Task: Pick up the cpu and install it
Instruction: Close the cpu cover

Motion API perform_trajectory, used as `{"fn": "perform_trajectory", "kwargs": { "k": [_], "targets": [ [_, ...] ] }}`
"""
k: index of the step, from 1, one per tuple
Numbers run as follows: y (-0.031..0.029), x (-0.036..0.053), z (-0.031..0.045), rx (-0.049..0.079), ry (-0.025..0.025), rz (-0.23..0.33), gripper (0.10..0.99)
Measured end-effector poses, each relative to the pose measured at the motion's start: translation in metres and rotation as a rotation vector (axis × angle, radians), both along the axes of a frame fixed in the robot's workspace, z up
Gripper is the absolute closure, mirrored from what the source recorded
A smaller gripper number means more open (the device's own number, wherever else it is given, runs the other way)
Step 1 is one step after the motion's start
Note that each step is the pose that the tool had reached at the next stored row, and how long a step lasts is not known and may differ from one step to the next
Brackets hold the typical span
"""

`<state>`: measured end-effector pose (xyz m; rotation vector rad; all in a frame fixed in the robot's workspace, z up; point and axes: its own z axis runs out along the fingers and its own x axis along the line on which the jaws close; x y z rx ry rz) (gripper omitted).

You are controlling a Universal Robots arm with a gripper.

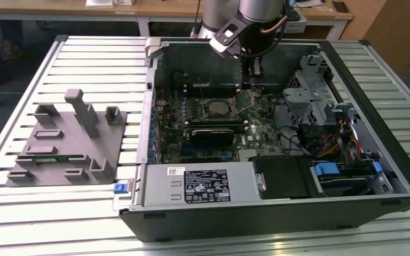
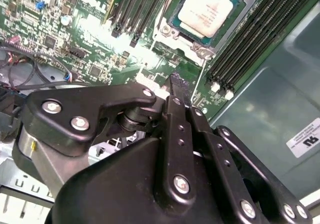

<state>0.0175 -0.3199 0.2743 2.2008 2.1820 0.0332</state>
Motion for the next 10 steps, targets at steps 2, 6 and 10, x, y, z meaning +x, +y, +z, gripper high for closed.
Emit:
{"fn": "perform_trajectory", "kwargs": {
  "k": [2,6,10],
  "targets": [
    [0.0001,0.0011,-0.0017,0.000,0.0000,0.015,0.980],
    [0.0001,0.0064,-0.0033,0.000,0.0013,0.016,0.980],
    [0.0002,0.0078,-0.0047,0.000,0.0014,0.017,0.980]
  ]
}}
